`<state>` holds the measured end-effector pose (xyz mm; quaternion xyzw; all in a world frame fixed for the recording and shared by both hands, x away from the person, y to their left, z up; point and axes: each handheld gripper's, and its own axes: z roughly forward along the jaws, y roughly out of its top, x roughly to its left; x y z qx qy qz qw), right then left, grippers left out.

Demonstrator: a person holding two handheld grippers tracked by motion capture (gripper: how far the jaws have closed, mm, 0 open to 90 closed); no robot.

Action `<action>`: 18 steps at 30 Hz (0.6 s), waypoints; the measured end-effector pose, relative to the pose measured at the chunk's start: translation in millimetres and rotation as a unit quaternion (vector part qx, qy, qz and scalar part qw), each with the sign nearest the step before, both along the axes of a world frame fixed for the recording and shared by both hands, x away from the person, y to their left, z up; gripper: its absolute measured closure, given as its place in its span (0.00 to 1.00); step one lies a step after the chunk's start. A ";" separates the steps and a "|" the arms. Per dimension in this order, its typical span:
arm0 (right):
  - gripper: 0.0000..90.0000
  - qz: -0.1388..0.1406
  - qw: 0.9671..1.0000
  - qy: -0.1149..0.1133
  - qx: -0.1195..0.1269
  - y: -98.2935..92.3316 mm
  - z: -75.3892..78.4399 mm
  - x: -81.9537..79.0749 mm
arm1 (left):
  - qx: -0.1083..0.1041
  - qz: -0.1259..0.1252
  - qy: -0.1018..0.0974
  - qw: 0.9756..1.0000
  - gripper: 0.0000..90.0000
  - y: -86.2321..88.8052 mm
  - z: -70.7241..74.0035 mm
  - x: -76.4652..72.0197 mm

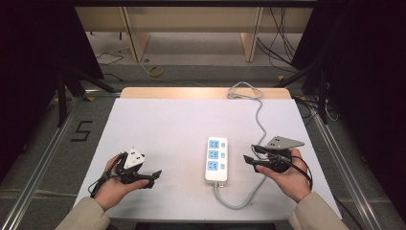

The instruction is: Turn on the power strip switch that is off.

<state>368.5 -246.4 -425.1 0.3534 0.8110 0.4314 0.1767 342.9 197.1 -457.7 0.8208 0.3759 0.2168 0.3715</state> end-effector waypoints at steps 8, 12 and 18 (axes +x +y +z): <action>0.44 0.004 1.000 -0.001 0.009 -6.1 -6.3 -5.5 | -0.001 -0.005 0.000 1.000 0.18 1.3 0.1 -3.7; 0.43 0.005 1.000 -0.003 0.012 -8.5 -8.9 -8.6 | 0.001 -0.010 0.001 1.000 0.18 2.1 0.4 -6.2; 0.40 0.004 1.000 -0.005 0.016 -13.7 -11.8 -12.6 | -0.003 -0.010 -0.001 1.000 0.18 4.4 0.7 -9.7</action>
